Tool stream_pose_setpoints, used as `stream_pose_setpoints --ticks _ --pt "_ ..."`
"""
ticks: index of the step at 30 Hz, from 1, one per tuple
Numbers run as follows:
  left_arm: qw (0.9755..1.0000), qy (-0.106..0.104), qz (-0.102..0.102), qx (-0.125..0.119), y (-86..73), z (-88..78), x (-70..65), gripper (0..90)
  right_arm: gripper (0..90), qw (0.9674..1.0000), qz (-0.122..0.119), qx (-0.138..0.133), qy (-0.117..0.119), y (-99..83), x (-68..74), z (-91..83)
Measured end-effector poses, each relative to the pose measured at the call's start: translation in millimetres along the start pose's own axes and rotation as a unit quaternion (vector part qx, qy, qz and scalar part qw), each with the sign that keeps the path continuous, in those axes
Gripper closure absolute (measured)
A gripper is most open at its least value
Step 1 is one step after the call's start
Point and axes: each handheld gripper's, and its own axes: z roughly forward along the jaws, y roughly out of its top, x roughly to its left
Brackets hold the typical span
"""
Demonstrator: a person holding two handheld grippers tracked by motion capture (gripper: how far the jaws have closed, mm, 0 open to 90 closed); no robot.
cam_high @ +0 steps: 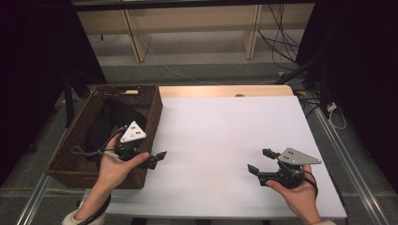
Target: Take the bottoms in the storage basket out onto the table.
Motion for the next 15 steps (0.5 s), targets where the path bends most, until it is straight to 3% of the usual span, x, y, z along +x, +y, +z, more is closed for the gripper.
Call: stream_pose_setpoints --ticks 7,15 --pt "0.9997 0.020 -0.015 -0.001 0.9 -9.5 15.2 0.0 18.3 1.0000 -0.008 0.006 0.000 0.8 3.2 3.2" --pt "0.9983 0.047 -0.034 0.007 4.2 -13.3 48.8 0.0 18.2 1.0000 0.000 0.002 0.003 -0.6 1.2 4.8"
